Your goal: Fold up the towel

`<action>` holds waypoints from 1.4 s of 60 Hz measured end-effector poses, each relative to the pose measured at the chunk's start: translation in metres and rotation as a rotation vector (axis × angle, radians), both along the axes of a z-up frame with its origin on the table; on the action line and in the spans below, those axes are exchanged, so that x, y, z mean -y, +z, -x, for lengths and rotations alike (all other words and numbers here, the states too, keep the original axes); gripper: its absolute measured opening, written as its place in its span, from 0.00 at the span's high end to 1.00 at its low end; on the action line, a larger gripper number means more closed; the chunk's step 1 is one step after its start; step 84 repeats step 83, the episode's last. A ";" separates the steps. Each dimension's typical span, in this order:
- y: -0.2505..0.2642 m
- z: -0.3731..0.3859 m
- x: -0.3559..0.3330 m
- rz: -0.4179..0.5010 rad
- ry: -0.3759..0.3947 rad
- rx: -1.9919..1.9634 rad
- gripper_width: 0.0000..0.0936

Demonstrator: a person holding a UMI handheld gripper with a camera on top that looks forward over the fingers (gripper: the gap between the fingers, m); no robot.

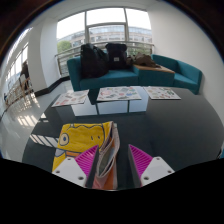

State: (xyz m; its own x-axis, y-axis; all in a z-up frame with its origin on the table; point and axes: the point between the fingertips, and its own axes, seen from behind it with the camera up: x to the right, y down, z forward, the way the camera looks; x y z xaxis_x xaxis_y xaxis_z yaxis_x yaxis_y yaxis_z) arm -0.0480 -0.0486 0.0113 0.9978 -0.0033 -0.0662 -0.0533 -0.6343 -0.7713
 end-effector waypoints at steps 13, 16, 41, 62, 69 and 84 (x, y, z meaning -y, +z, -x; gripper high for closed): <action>0.099 -0.048 0.034 -0.145 -0.018 -0.011 0.15; 0.115 -0.037 0.043 -0.171 -0.014 -0.032 0.13; 0.168 -0.037 0.187 -0.265 0.046 0.041 0.11; 0.196 -0.055 0.246 -0.322 0.025 0.041 0.11; 0.199 -0.053 0.250 -0.335 0.021 0.039 0.11; 0.191 -0.046 0.253 -0.320 0.039 0.033 0.11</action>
